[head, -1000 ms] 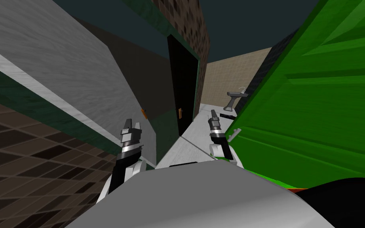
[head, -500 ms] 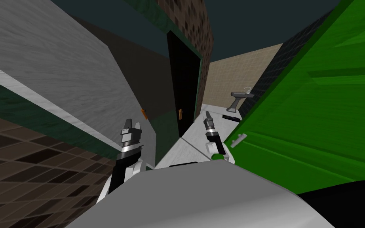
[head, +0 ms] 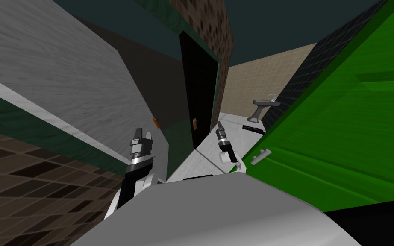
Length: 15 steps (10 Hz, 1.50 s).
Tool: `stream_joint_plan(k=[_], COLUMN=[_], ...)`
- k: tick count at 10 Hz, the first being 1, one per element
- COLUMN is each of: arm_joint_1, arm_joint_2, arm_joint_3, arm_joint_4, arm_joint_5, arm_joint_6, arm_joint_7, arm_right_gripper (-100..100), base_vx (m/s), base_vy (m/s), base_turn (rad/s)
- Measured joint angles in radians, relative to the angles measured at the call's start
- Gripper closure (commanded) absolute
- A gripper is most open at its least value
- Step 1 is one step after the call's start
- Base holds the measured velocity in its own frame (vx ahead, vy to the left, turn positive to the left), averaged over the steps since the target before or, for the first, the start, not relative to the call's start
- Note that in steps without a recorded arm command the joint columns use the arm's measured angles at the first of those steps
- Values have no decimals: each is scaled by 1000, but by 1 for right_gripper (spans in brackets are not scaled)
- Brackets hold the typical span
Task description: Push the door open
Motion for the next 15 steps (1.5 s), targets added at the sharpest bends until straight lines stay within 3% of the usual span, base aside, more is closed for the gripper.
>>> stream_joint_plan(k=[4, 6, 15], arm_joint_1=[-57, -98, -211], arm_joint_2=[-6, -9, -20], arm_joint_3=[23, 38, 82], arm_joint_4=[96, 165, 371], arm_joint_5=[-3, -5, -14], arm_joint_6=[-7, -19, -38], arm_joint_7=[-20, -34, -81], arm_right_gripper=[-100, -100, -100], base_vx=[40, 61, 40], base_vy=[-60, -75, -57], base_turn=[50, 88, 59])
